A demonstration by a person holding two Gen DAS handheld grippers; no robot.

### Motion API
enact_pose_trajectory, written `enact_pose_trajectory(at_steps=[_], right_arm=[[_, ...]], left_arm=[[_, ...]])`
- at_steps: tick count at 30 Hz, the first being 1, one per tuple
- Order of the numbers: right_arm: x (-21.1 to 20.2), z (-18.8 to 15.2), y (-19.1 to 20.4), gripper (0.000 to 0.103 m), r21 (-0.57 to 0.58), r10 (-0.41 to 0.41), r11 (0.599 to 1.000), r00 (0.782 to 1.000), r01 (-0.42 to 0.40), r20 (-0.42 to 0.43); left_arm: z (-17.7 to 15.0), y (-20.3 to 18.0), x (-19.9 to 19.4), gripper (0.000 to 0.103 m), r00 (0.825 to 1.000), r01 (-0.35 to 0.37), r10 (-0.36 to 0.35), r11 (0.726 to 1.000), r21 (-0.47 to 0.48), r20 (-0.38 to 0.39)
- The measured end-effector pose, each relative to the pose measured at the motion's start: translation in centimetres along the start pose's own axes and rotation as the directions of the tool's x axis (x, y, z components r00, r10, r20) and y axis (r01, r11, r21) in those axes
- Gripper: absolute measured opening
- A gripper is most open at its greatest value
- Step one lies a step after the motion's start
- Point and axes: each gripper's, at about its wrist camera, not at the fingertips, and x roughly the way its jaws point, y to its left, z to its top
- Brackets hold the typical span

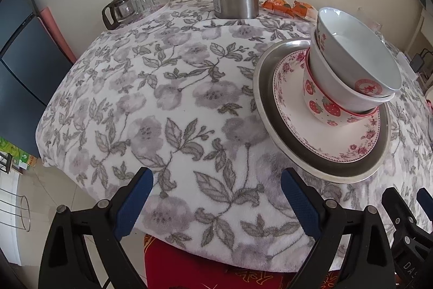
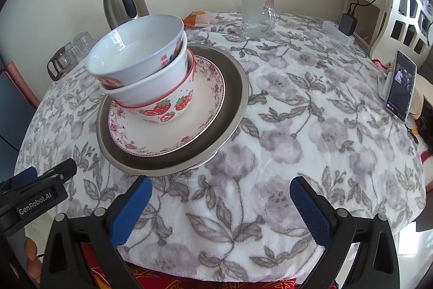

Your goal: Organize plates and bowls

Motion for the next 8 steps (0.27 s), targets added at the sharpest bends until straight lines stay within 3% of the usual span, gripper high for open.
enact_pose_trajectory(at_steps=[8], right_arm=[[0.01,-0.01,-0.09,0.103,0.007,-0.003,1.000,1.000,0.003,-0.001]], left_arm=[[-0.05,-0.09,-0.04,0.096,1.000,-0.002,0.002,1.000,0.001,0.002]])
